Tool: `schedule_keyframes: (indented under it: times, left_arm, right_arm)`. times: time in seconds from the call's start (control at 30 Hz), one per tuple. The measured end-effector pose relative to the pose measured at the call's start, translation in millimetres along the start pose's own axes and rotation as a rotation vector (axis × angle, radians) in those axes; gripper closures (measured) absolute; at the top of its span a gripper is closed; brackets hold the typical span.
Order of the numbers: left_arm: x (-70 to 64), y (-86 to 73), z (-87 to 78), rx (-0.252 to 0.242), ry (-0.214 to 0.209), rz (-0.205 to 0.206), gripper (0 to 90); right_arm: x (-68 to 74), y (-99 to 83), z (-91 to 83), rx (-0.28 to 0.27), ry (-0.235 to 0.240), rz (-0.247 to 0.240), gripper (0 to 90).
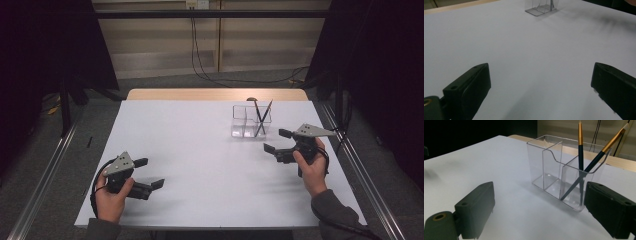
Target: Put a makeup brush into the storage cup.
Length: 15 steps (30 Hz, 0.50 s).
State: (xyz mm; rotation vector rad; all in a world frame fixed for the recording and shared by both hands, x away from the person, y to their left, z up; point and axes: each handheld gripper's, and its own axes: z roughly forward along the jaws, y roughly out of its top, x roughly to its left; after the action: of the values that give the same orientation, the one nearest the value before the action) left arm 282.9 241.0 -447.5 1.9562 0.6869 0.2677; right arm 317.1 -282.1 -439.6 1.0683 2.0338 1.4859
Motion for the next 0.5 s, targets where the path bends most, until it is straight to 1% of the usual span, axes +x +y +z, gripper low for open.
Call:
schedule_keyframes:
  times: [0.07, 0.1, 0.17, 0.23, 0.27, 0.33, 0.37, 0.5]
  left_arm:
    - [-0.1, 0.0, 0.0, -0.001, 0.0, 0.0, 2.3]
    - [-0.1, 0.0, 0.1, 0.0, -0.001, 0.001, 2.4]
    - [-0.2, -0.2, 0.4, 0.0, 0.001, 0.002, 2.3]
    - [-0.6, -0.2, 0.7, -0.003, -0.001, -0.003, 2.3]
    - [-0.1, 0.0, 0.4, 0.001, 0.0, 0.003, 2.4]
    - [-0.3, 0.1, 0.4, 0.002, 0.005, 0.003, 2.3]
    - [-0.6, 0.4, 0.3, 0.006, 0.007, 0.003, 2.4]
    - [-0.6, 0.6, 0.6, 0.002, 0.002, 0.002, 2.3]
  right_arm:
    - [1.7, -0.9, -1.8, 0.003, 0.001, 0.003, 8.6]
    - [1.6, -1.5, -3.1, 0.007, 0.006, -0.009, 8.4]
    - [3.2, -2.9, -5.3, 0.009, 0.002, -0.006, 7.4]
    - [3.8, -4.3, -7.8, 0.01, 0.002, -0.015, 6.9]
    - [4.3, -5.1, -8.4, 0.008, 0.003, -0.012, 6.5]
    - [4.6, -7.2, -9.9, 0.011, 0.001, -0.014, 6.2]
    - [4.8, -8.3, -10.3, 0.011, -0.002, -0.008, 5.8]
    - [5.3, -13.0, -12.7, 0.023, 0.001, -0.005, 3.9]
